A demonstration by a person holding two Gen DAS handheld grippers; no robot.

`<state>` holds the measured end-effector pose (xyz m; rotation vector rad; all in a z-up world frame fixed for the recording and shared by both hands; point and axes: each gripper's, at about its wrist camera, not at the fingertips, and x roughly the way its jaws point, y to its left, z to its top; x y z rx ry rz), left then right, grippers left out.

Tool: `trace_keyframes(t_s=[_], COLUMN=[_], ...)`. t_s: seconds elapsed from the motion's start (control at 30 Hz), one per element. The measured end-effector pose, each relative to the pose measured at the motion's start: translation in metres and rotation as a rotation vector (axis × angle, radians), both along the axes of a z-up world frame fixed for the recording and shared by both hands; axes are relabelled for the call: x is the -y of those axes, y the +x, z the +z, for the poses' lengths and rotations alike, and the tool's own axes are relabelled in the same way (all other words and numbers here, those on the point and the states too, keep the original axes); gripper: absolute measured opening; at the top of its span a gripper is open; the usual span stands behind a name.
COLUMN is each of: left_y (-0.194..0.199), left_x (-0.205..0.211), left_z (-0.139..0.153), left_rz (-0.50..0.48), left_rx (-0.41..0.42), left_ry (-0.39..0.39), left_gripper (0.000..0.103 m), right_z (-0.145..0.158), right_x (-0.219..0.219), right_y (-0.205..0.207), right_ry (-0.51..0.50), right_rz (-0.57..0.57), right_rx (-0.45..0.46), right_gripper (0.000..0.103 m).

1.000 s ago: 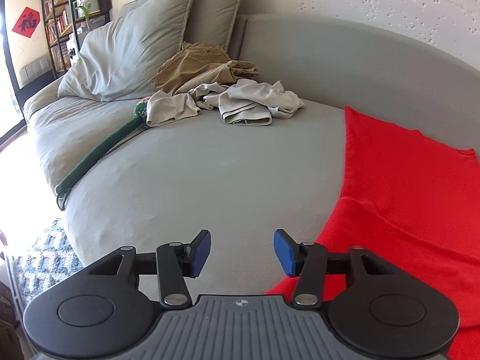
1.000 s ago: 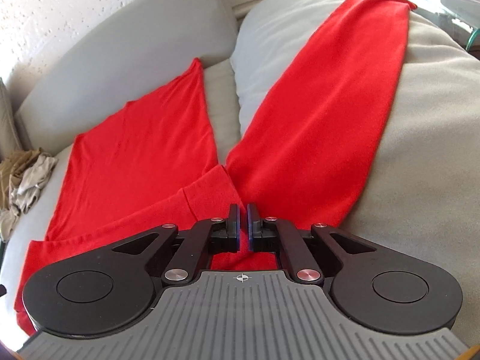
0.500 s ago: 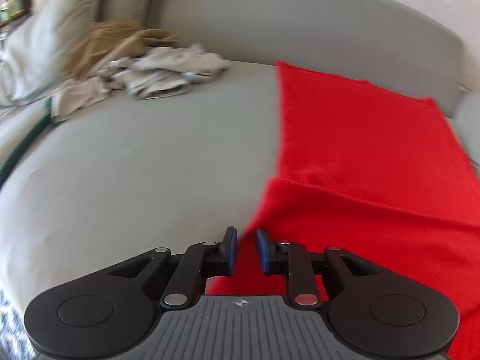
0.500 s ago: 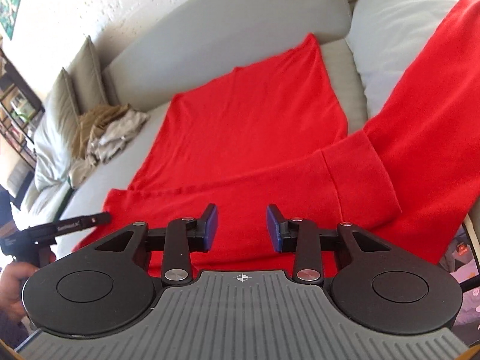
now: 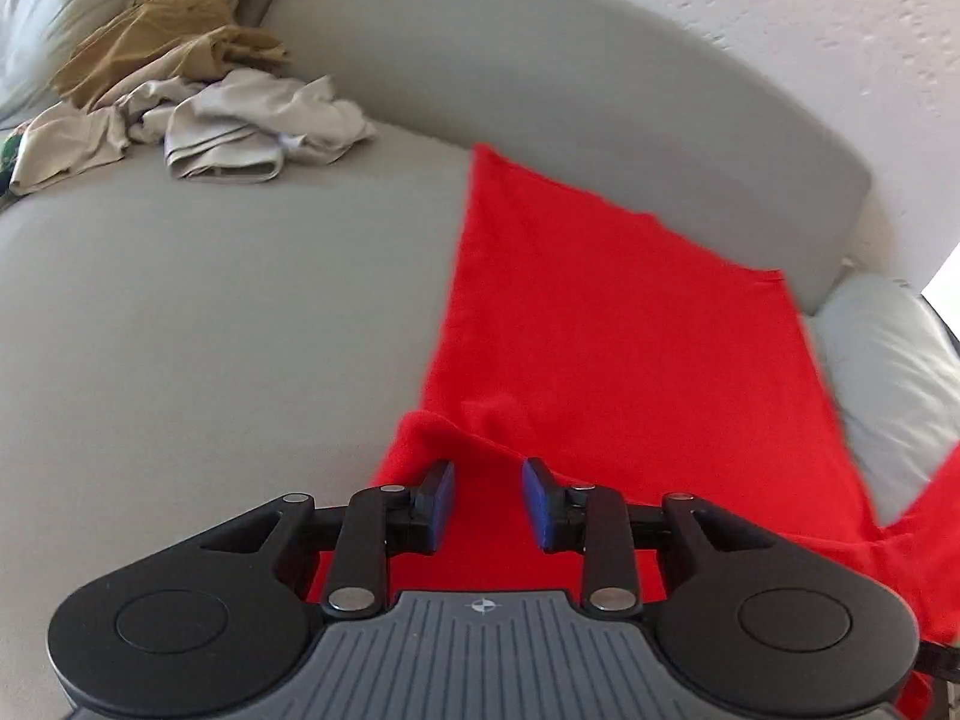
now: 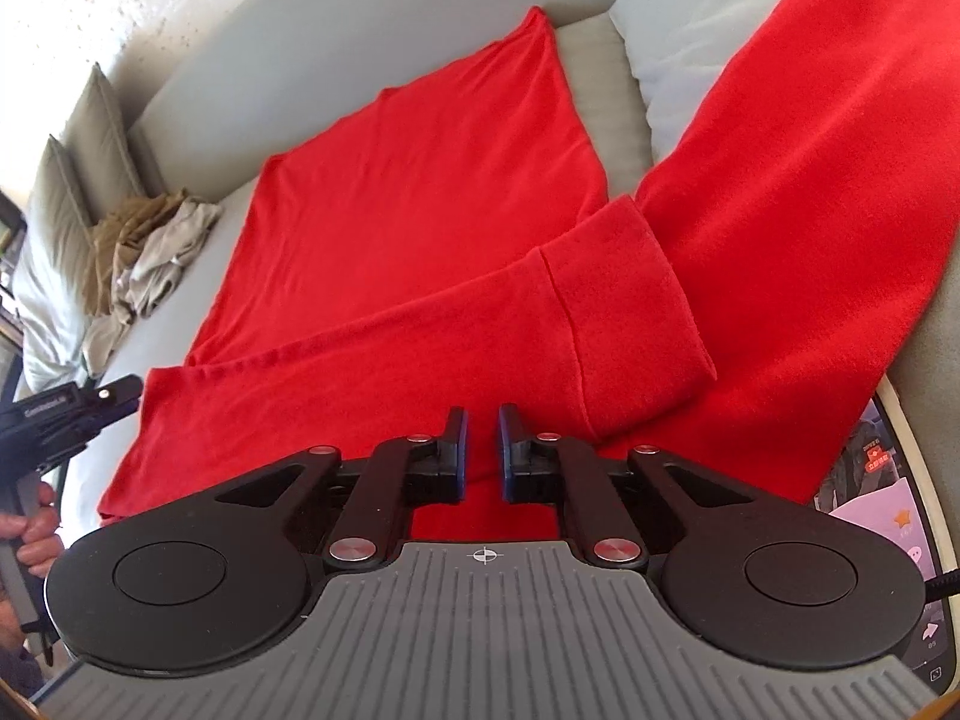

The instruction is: Fold clothes

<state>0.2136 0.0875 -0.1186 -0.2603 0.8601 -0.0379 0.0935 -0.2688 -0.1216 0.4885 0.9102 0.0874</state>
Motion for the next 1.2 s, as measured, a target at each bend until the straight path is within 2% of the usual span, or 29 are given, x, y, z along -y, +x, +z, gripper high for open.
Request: trace_keyframes(t_s=[0.07,0.1,0.13,0.2,0.23,0.3,0.43,0.5,0.57,0.63,0.67,0.7,0.73,0.77,0.83,0.87,0.93,1.03,1.1,1.17,1.2], left_y=[0.009,0.013,0.010,-0.005,-0.013,-0.034,-0.085,-0.098,-0.106,-0.117,-0.124,-0.129,-0.135,-0.139,-0.148,-0.153,-0.160,-0.160,-0.158,-0.156,-0.155], left_x=[-0.010,-0.014,-0.015,-0.025,-0.032,-0.041,-0.029,-0.013,0.007,0.013,0.015,0.015,0.014,0.010,0.003,0.000,0.000,0.026,0.046,0.064,0.073], left_z=[0.002,0.003,0.013,0.033,0.041,0.055,0.064,0.054,0.034,0.017,0.020,0.026,0.033,0.039,0.051,0.058,0.069,0.079,0.085,0.090,0.092], left_rz=[0.126,0.192,0.295,0.389,0.362,0.296,0.125,0.037,-0.031,-0.018,-0.004,0.038,0.091,0.130,0.158,0.162,0.145,0.052,-0.014,-0.073,-0.102], left_rx=[0.019,0.028,0.037,0.103,0.124,0.116,0.118,0.088,0.004,-0.066,-0.054,-0.068,-0.074,-0.085,-0.077,-0.063,-0.040,-0.031,-0.028,-0.023,-0.021], left_ry=[0.064,0.103,0.228,0.342,0.317,0.273,0.169,0.137,0.172,0.259,0.292,0.351,0.384,0.410,0.400,0.365,0.291,0.248,0.229,0.214,0.208], left_gripper=[0.013,0.014,0.013,0.034,0.037,0.038,0.038,0.036,0.034,0.034,0.034,0.040,0.039,0.033,0.030,0.031,0.038,0.044,0.057,0.062,0.063], right_z=[0.000,0.001,0.001,0.001,0.001,0.002,0.002,0.003,0.005,0.008,0.009,0.010,0.011,0.013,0.019,0.022,0.034,0.052,0.064,0.082,0.091], right_x=[0.000,0.000,0.000,0.000,0.000,0.000,-0.001,-0.001,-0.002,-0.002,-0.003,-0.003,-0.004,-0.003,-0.001,0.000,0.011,0.029,0.042,0.063,0.076], right_y=[0.000,0.000,0.000,0.000,0.000,0.000,0.001,-0.001,-0.004,-0.008,-0.009,-0.011,-0.013,-0.015,-0.022,-0.026,-0.036,-0.050,-0.060,-0.074,-0.082], right_ry=[0.001,0.002,0.002,0.004,0.004,0.005,0.008,0.004,-0.006,-0.017,-0.022,-0.027,-0.032,-0.035,-0.032,-0.031,0.024,0.113,0.173,0.194,0.197], right_rz=[0.002,0.002,0.003,0.005,0.005,0.007,0.010,0.014,0.022,0.029,0.033,0.037,0.041,0.045,0.048,0.050,0.018,-0.033,-0.067,-0.142,-0.193], right_rx=[0.001,0.001,0.001,0.001,0.002,0.002,0.003,0.006,0.012,0.018,0.021,0.024,0.028,0.028,0.036,0.040,0.072,0.123,0.156,0.226,0.266], right_gripper=[0.011,0.011,0.011,0.011,0.011,0.012,0.014,0.018,0.020,0.022,0.022,0.023,0.025,0.028,0.039,0.041,0.042,0.047,0.050,0.064,0.083])
